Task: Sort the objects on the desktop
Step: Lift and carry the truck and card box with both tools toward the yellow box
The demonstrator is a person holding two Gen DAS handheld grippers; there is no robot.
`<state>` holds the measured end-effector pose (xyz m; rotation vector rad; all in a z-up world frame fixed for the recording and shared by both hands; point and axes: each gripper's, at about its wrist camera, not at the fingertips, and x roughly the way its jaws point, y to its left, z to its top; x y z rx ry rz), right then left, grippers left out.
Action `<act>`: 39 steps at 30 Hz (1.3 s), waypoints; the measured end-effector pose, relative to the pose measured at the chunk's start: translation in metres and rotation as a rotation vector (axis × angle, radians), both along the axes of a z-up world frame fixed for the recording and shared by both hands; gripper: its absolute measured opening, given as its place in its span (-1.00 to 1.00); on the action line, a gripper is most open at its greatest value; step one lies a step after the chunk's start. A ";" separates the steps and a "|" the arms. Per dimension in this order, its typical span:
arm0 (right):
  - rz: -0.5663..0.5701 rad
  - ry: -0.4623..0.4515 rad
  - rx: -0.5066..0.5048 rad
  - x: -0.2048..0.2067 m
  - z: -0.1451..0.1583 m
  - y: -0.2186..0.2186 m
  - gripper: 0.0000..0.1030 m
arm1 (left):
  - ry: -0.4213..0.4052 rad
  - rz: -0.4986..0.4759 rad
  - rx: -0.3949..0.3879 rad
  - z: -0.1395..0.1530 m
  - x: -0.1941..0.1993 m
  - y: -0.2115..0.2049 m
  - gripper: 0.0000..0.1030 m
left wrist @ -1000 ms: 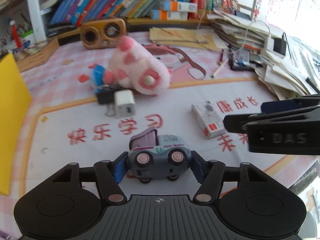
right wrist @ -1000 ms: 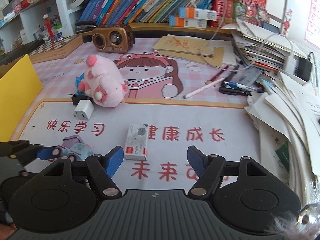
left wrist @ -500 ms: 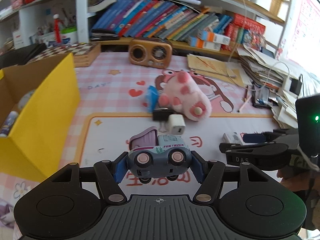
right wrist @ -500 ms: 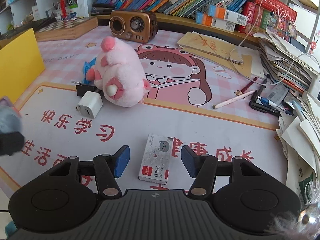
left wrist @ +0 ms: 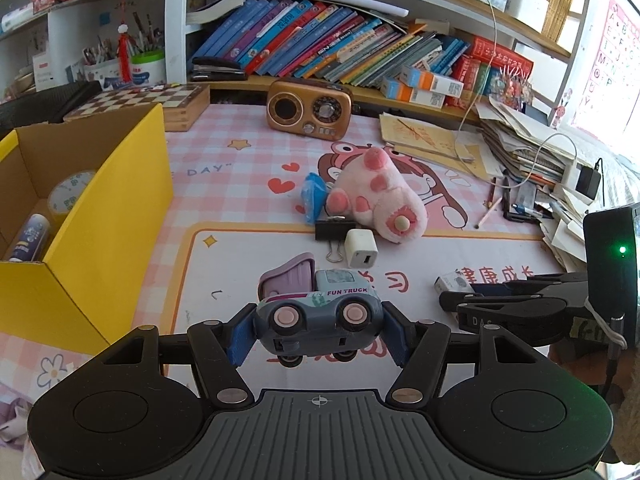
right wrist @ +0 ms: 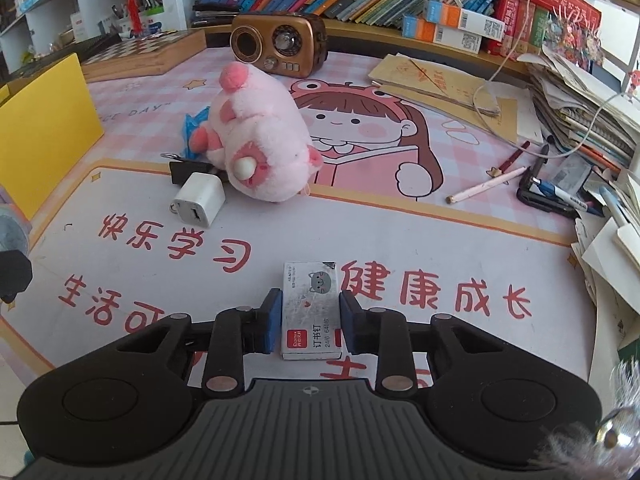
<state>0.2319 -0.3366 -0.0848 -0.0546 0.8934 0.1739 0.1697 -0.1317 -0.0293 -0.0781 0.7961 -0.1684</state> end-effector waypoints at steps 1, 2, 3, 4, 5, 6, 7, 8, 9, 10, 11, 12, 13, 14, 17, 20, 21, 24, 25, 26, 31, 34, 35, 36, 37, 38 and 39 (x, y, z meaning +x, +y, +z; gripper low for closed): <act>-0.005 0.002 0.006 -0.002 0.001 -0.001 -0.46 | -0.002 0.001 -0.002 0.001 -0.001 0.001 0.24; -0.009 0.003 0.013 -0.004 0.003 -0.001 -0.46 | -0.004 0.002 -0.005 0.001 -0.002 0.002 0.24; -0.010 0.003 0.021 -0.007 0.006 -0.001 -0.46 | -0.006 0.004 -0.007 0.002 -0.004 0.004 0.24; -0.011 0.001 0.029 -0.010 0.009 0.000 -0.46 | -0.009 0.004 -0.010 0.003 -0.005 0.005 0.24; -0.009 0.000 0.037 -0.012 0.012 0.001 -0.46 | -0.011 0.004 -0.012 0.004 -0.007 0.007 0.24; -0.007 -0.001 0.047 -0.014 0.014 0.002 -0.46 | -0.015 0.003 -0.014 0.005 -0.009 0.008 0.24; -0.006 -0.005 0.054 -0.017 0.018 0.003 -0.46 | -0.018 0.001 -0.016 0.006 -0.010 0.009 0.24; -0.004 -0.009 0.061 -0.021 0.021 0.005 -0.46 | -0.020 -0.001 -0.018 0.007 -0.011 0.009 0.24; -0.002 -0.013 0.069 -0.024 0.024 0.007 -0.46 | -0.023 -0.005 -0.020 0.007 -0.013 0.010 0.24; -0.001 -0.017 0.075 -0.028 0.027 0.008 -0.46 | -0.026 -0.007 -0.021 0.008 -0.015 0.011 0.24; 0.002 -0.022 0.079 -0.031 0.030 0.011 -0.46 | -0.028 -0.010 -0.023 0.008 -0.017 0.012 0.24; 0.005 -0.025 0.083 -0.035 0.033 0.013 -0.46 | -0.030 -0.012 -0.026 0.008 -0.019 0.014 0.24; 0.008 -0.029 0.086 -0.039 0.035 0.016 -0.46 | -0.031 -0.013 -0.028 0.009 -0.021 0.015 0.24; 0.011 -0.032 0.088 -0.043 0.037 0.018 -0.46 | -0.034 -0.014 -0.031 0.009 -0.023 0.017 0.24; 0.022 -0.039 0.093 -0.055 0.042 0.028 -0.46 | -0.042 -0.018 -0.038 0.010 -0.030 0.022 0.24; 0.031 -0.040 0.118 -0.067 0.045 0.037 -0.46 | -0.052 -0.021 -0.045 0.013 -0.038 0.030 0.24; 0.035 -0.041 0.131 -0.072 0.046 0.041 -0.46 | -0.055 -0.021 -0.048 0.013 -0.041 0.034 0.24; 0.056 -0.050 0.138 -0.085 0.050 0.056 -0.46 | -0.061 -0.018 -0.058 0.015 -0.051 0.046 0.24; 0.061 -0.053 0.136 -0.089 0.052 0.061 -0.46 | -0.063 -0.018 -0.060 0.016 -0.054 0.051 0.24; 0.065 -0.055 0.134 -0.092 0.053 0.066 -0.46 | -0.066 -0.017 -0.061 0.017 -0.057 0.055 0.24; 0.071 -0.060 0.130 -0.109 0.058 0.090 -0.46 | -0.073 -0.017 -0.066 0.021 -0.074 0.077 0.24; 0.074 -0.062 0.128 -0.119 0.060 0.105 -0.46 | -0.070 -0.014 -0.069 0.021 -0.086 0.091 0.24; 0.075 -0.065 0.128 -0.123 0.061 0.110 -0.46 | -0.069 -0.012 -0.070 0.021 -0.089 0.096 0.24; 0.075 -0.068 0.127 -0.127 0.062 0.115 -0.46 | -0.067 -0.010 -0.071 0.021 -0.093 0.102 0.24; 0.075 -0.070 0.127 -0.130 0.063 0.119 -0.46 | -0.066 -0.006 -0.072 0.021 -0.097 0.107 0.24; 0.075 -0.071 0.128 -0.133 0.063 0.124 -0.46 | -0.064 -0.002 -0.074 0.020 -0.100 0.112 0.24; 0.075 -0.073 0.128 -0.137 0.063 0.129 -0.46 | -0.061 0.003 -0.078 0.020 -0.104 0.118 0.24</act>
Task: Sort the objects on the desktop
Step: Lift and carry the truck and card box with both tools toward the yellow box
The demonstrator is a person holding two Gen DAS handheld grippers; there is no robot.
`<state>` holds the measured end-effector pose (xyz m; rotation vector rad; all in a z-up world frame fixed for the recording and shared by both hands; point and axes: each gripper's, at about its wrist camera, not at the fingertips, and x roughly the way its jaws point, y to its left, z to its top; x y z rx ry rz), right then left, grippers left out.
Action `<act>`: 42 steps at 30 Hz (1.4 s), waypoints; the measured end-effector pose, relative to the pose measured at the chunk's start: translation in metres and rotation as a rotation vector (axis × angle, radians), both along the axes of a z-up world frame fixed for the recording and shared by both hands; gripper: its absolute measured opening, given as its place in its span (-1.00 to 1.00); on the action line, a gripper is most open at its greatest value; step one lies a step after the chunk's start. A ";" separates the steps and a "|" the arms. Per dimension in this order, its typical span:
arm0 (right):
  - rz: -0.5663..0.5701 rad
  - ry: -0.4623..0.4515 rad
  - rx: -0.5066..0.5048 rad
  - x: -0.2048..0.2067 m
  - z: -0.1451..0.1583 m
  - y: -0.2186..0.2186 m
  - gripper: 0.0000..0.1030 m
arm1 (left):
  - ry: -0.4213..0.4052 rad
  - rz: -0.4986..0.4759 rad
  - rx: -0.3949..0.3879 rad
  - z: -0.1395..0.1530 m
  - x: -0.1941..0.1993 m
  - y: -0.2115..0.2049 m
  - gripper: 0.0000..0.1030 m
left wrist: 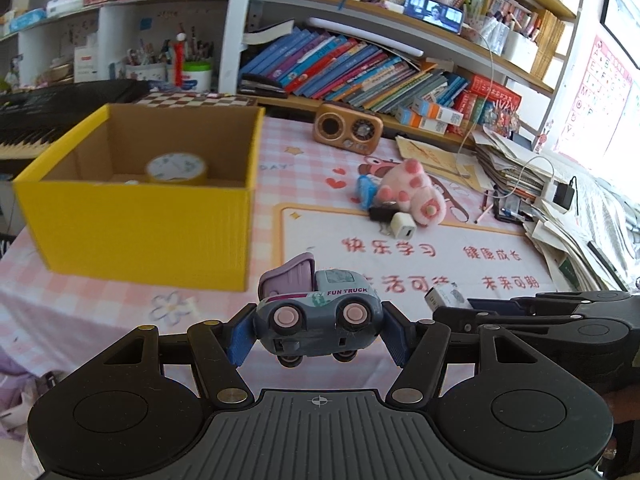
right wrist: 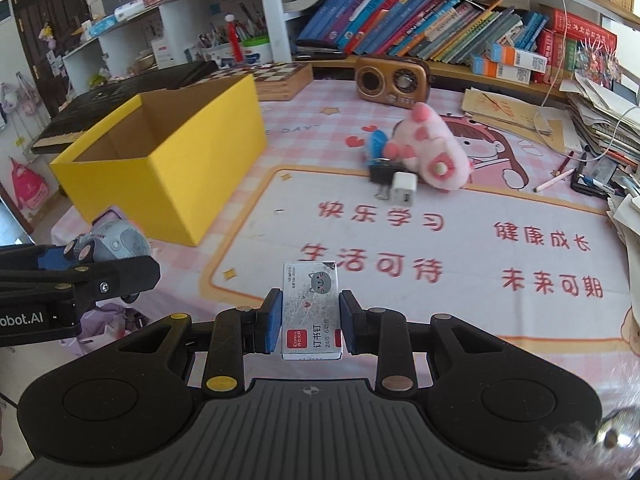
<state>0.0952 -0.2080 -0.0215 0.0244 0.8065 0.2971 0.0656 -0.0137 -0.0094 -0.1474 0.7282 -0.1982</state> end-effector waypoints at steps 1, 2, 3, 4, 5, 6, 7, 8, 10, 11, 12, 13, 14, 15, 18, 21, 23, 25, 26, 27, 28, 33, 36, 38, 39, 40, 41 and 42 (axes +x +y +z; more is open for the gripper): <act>0.000 -0.001 0.000 -0.003 0.000 0.004 -0.46 | 0.002 0.004 -0.002 0.000 -0.003 0.005 0.24; 0.000 -0.002 0.001 -0.007 0.001 0.009 -0.46 | 0.003 0.007 -0.003 -0.001 -0.006 0.010 0.24; 0.000 -0.003 0.002 -0.010 0.001 0.013 -0.46 | 0.003 0.009 -0.003 -0.001 -0.010 0.015 0.24; 0.001 -0.003 0.002 -0.013 0.001 0.018 -0.46 | 0.002 0.011 -0.002 0.000 -0.012 0.020 0.24; 0.002 -0.004 0.003 -0.016 0.001 0.022 -0.46 | 0.001 0.012 -0.001 0.000 -0.015 0.024 0.24; 0.004 -0.004 0.004 -0.019 0.001 0.027 -0.46 | 0.000 0.013 0.000 0.000 -0.018 0.028 0.24; 0.006 -0.005 0.004 -0.022 0.001 0.031 -0.46 | -0.001 0.013 0.002 0.001 -0.021 0.032 0.24; 0.009 -0.005 0.005 -0.024 0.000 0.036 -0.46 | -0.001 0.013 0.003 0.000 -0.024 0.036 0.24; 0.015 -0.003 0.005 -0.029 0.000 0.045 -0.46 | 0.000 0.015 0.003 0.000 -0.029 0.043 0.24; 0.019 -0.002 0.005 -0.032 -0.001 0.049 -0.46 | 0.000 0.016 0.003 0.000 -0.032 0.046 0.24; 0.024 -0.001 0.004 -0.034 -0.001 0.053 -0.46 | 0.001 0.018 0.002 -0.001 -0.035 0.050 0.24; 0.028 0.000 0.004 -0.037 -0.002 0.058 -0.46 | 0.002 0.020 0.001 -0.001 -0.038 0.053 0.24; 0.033 0.001 0.003 -0.039 -0.002 0.062 -0.46 | 0.004 0.022 0.000 -0.002 -0.040 0.056 0.24; 0.037 0.001 0.003 -0.041 -0.002 0.066 -0.46 | 0.006 0.024 0.000 -0.003 -0.042 0.060 0.24; 0.049 0.001 0.002 -0.047 -0.003 0.075 -0.46 | 0.006 0.032 0.001 -0.003 -0.049 0.069 0.24; 0.063 0.004 0.000 -0.051 -0.004 0.085 -0.46 | 0.007 0.045 0.002 -0.004 -0.056 0.077 0.24; 0.073 0.005 -0.002 -0.054 -0.004 0.092 -0.46 | 0.006 0.051 0.002 -0.004 -0.059 0.082 0.24; 0.082 0.004 -0.003 -0.057 -0.004 0.098 -0.46 | 0.005 0.058 0.003 -0.005 -0.063 0.087 0.24; 0.086 0.004 -0.004 -0.058 -0.005 0.101 -0.46 | 0.004 0.061 0.004 -0.005 -0.065 0.090 0.24; 0.091 0.005 -0.005 -0.059 -0.005 0.104 -0.46 | 0.003 0.064 0.004 -0.005 -0.067 0.092 0.24; 0.096 0.005 -0.005 -0.060 -0.005 0.107 -0.46 | 0.003 0.067 0.004 -0.005 -0.069 0.094 0.24; 0.119 0.006 -0.009 -0.064 -0.005 0.119 -0.46 | 0.002 0.084 0.001 -0.005 -0.076 0.106 0.24; 0.129 0.004 -0.013 -0.066 -0.006 0.124 -0.46 | 0.003 0.088 -0.001 -0.006 -0.078 0.110 0.24; 0.132 0.002 -0.016 -0.066 -0.005 0.126 -0.46 | 0.003 0.087 -0.002 -0.006 -0.079 0.112 0.24; 0.133 0.000 -0.017 -0.066 -0.005 0.128 -0.46 | 0.001 0.086 -0.002 -0.006 -0.079 0.113 0.24; 0.134 -0.002 -0.018 -0.066 -0.004 0.129 -0.46 | 0.000 0.086 -0.002 -0.006 -0.079 0.113 0.24; 0.136 -0.003 -0.019 -0.067 -0.004 0.130 -0.46 | -0.002 0.085 -0.002 -0.005 -0.079 0.113 0.24; 0.138 -0.002 -0.020 -0.067 -0.004 0.131 -0.46 | -0.003 0.085 -0.002 -0.005 -0.079 0.114 0.24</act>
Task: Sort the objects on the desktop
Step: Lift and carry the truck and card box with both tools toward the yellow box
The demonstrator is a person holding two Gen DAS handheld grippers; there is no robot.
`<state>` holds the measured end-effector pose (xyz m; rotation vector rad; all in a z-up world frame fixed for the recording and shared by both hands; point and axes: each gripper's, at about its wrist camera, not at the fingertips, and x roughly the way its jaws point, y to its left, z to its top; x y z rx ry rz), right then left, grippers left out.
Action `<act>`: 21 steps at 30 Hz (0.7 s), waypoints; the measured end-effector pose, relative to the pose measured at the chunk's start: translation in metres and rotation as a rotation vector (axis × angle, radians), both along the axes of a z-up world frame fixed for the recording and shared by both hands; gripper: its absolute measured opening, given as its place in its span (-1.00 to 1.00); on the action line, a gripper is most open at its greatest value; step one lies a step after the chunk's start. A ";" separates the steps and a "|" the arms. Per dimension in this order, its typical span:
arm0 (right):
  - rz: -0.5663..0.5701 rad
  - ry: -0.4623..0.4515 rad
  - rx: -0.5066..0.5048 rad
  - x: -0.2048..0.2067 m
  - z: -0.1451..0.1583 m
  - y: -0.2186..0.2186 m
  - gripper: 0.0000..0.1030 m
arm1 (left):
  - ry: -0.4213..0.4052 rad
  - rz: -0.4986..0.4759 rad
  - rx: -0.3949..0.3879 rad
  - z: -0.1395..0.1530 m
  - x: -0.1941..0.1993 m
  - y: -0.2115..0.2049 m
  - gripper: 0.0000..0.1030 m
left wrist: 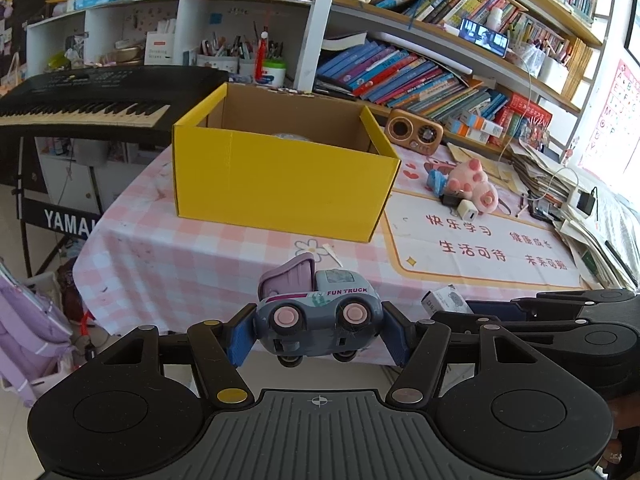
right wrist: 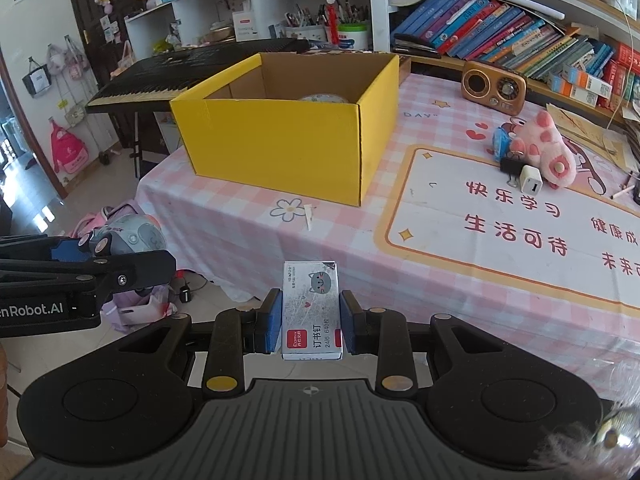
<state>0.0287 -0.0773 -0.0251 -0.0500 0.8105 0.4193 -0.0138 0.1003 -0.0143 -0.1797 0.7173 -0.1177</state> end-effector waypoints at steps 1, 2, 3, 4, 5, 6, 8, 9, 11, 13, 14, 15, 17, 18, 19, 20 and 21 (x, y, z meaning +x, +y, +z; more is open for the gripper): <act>0.003 0.000 -0.001 0.000 0.000 0.001 -0.46 | -0.001 0.001 0.000 0.000 0.000 0.000 0.24; 0.006 -0.001 -0.002 -0.001 0.001 0.002 -0.46 | -0.003 0.002 -0.001 0.001 -0.001 0.001 0.24; 0.008 -0.002 -0.003 0.000 0.001 0.003 -0.46 | -0.004 0.004 -0.002 0.001 -0.001 0.002 0.24; 0.010 -0.003 -0.005 0.000 0.001 0.003 -0.46 | -0.005 0.005 -0.004 0.001 -0.001 0.002 0.24; 0.013 -0.002 -0.006 0.000 0.001 0.004 -0.46 | -0.004 0.006 -0.006 0.001 0.000 0.002 0.24; 0.016 -0.002 -0.009 0.000 0.002 0.005 -0.46 | -0.005 0.006 -0.008 0.001 0.001 0.002 0.24; 0.022 0.000 -0.015 0.000 0.002 0.005 -0.46 | -0.005 0.004 -0.011 0.001 0.001 0.002 0.24; 0.025 -0.001 -0.018 -0.001 0.002 0.005 -0.46 | -0.005 0.002 -0.013 0.001 0.001 0.001 0.24; 0.025 -0.001 -0.021 -0.002 0.003 0.005 -0.46 | -0.004 -0.002 -0.016 0.000 0.002 -0.001 0.24; 0.022 0.001 -0.023 -0.002 0.003 0.003 -0.46 | -0.003 -0.005 -0.020 0.000 0.003 -0.002 0.24; 0.020 0.002 -0.024 -0.001 0.003 0.002 -0.46 | -0.002 -0.005 -0.021 -0.001 0.003 -0.002 0.24; 0.018 0.003 -0.024 -0.001 0.003 0.001 -0.46 | -0.001 -0.005 -0.023 -0.001 0.004 -0.003 0.24; 0.016 0.003 -0.023 0.000 0.003 0.000 -0.46 | 0.000 -0.006 -0.022 -0.001 0.004 -0.003 0.24; 0.016 0.003 -0.022 0.001 0.003 -0.001 -0.46 | 0.001 -0.007 -0.021 -0.002 0.005 -0.004 0.24; 0.016 0.002 -0.020 0.002 0.003 -0.002 -0.46 | 0.001 -0.007 -0.020 -0.002 0.005 -0.005 0.24; 0.018 0.002 -0.017 0.003 0.003 -0.001 -0.46 | 0.001 -0.006 -0.017 -0.002 0.006 -0.005 0.24; 0.021 0.001 -0.014 0.004 0.003 -0.001 -0.46 | 0.000 -0.003 -0.013 -0.002 0.006 -0.005 0.24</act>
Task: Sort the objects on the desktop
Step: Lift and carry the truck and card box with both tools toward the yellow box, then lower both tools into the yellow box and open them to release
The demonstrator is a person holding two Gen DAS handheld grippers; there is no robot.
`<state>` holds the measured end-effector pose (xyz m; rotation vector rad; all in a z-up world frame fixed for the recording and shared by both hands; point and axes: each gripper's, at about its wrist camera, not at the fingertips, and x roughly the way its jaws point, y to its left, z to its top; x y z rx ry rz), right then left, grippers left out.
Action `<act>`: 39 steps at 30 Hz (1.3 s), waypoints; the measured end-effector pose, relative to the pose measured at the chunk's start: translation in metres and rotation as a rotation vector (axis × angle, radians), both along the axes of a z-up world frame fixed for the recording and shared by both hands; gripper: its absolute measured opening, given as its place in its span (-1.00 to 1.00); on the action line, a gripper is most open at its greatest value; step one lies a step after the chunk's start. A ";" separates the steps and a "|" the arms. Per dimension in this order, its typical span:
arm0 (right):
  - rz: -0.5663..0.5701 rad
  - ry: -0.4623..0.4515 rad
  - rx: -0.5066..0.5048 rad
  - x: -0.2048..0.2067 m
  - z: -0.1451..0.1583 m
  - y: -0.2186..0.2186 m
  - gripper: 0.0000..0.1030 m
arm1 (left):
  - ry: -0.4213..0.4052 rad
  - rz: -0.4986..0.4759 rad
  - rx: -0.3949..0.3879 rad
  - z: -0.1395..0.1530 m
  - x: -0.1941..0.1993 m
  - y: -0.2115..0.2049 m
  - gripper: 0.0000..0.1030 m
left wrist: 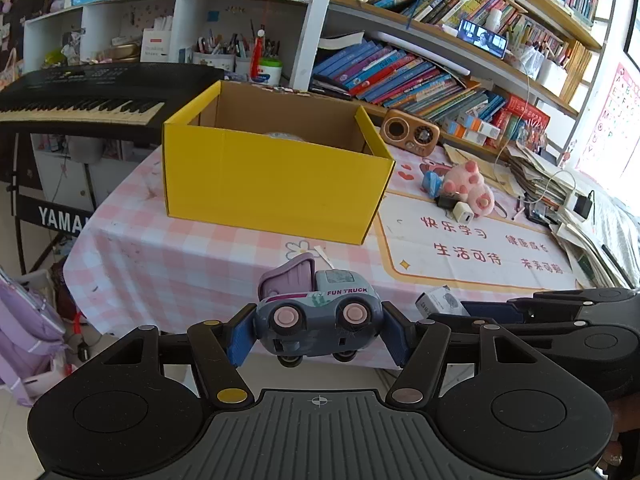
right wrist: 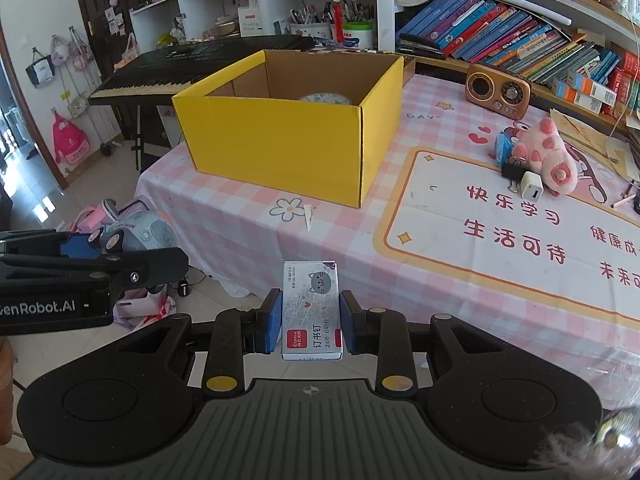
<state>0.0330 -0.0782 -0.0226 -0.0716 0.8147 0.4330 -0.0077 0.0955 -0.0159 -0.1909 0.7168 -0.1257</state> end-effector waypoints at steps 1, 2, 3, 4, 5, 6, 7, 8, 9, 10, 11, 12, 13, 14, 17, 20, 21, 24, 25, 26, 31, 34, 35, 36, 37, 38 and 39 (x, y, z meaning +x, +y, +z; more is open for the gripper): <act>0.004 0.000 0.003 0.002 0.000 0.001 -0.46 | -0.002 0.005 0.004 0.000 0.000 0.001 0.24; 0.009 -0.001 0.006 0.004 0.000 0.001 -0.46 | -0.003 0.013 0.007 0.001 0.001 0.002 0.24; 0.014 -0.002 0.009 0.007 0.001 0.002 -0.46 | -0.006 0.022 0.009 0.002 0.002 0.003 0.24; 0.020 -0.003 0.011 0.009 0.001 0.003 -0.46 | -0.008 0.029 0.010 0.004 0.003 0.005 0.24; 0.026 -0.005 0.013 0.012 0.002 0.004 -0.46 | -0.010 0.035 0.012 0.004 0.005 0.005 0.24; 0.032 -0.007 0.014 0.014 0.003 0.004 -0.46 | -0.013 0.040 0.015 0.005 0.006 0.006 0.24; 0.038 -0.008 0.015 0.017 0.003 0.005 -0.46 | -0.015 0.044 0.018 0.006 0.008 0.006 0.24; 0.044 -0.009 0.016 0.020 0.004 0.006 -0.46 | -0.017 0.047 0.020 0.006 0.009 0.006 0.24; 0.049 -0.011 0.018 0.023 0.005 0.007 -0.46 | -0.021 0.050 0.023 0.008 0.012 0.006 0.24; 0.055 -0.014 0.022 0.026 0.005 0.007 -0.46 | -0.024 0.053 0.026 0.009 0.014 0.007 0.24; 0.060 -0.020 0.026 0.029 0.007 0.008 -0.46 | -0.030 0.057 0.029 0.011 0.017 0.008 0.24; 0.064 -0.028 0.030 0.033 0.009 0.008 -0.46 | -0.039 0.062 0.033 0.013 0.020 0.009 0.24; 0.065 -0.037 0.035 0.037 0.012 0.008 -0.46 | -0.046 0.066 0.035 0.015 0.023 0.010 0.24; 0.065 -0.044 0.041 0.041 0.015 0.007 -0.46 | -0.054 0.071 0.037 0.018 0.026 0.011 0.24; 0.061 -0.063 0.059 0.058 0.024 0.006 -0.46 | -0.081 0.082 0.047 0.026 0.039 0.014 0.24; 0.065 -0.093 0.075 0.076 0.037 0.005 -0.46 | -0.110 0.087 0.057 0.035 0.054 0.017 0.24; 0.068 -0.107 0.080 0.083 0.041 0.006 -0.46 | -0.121 0.088 0.061 0.038 0.061 0.018 0.24; 0.077 -0.154 0.088 0.104 0.056 0.006 -0.46 | -0.152 0.095 0.068 0.048 0.080 0.019 0.24; 0.079 -0.170 0.090 0.111 0.061 0.006 -0.46 | -0.162 0.096 0.071 0.051 0.086 0.020 0.24; 0.079 -0.186 0.093 0.118 0.066 0.006 -0.46 | -0.173 0.095 0.076 0.054 0.093 0.019 0.24; 0.060 -0.250 0.110 0.162 0.086 0.006 -0.46 | -0.203 0.080 0.125 0.063 0.132 0.013 0.24; 0.074 -0.271 0.113 0.185 0.093 0.011 -0.46 | -0.199 0.083 0.145 0.063 0.156 0.009 0.24; 0.079 -0.275 0.114 0.192 0.095 0.014 -0.46 | -0.193 0.085 0.153 0.061 0.165 0.008 0.24; 0.080 -0.277 0.118 0.200 0.097 0.016 -0.46 | -0.186 0.085 0.159 0.059 0.172 0.006 0.24; 0.076 -0.277 0.127 0.207 0.098 0.018 -0.46 | -0.176 0.082 0.165 0.056 0.179 0.004 0.24; 0.072 -0.273 0.138 0.214 0.098 0.020 -0.46 | -0.162 0.078 0.172 0.053 0.187 0.002 0.24; 0.071 -0.269 0.146 0.219 0.099 0.022 -0.46 | -0.145 0.070 0.182 0.048 0.195 -0.002 0.24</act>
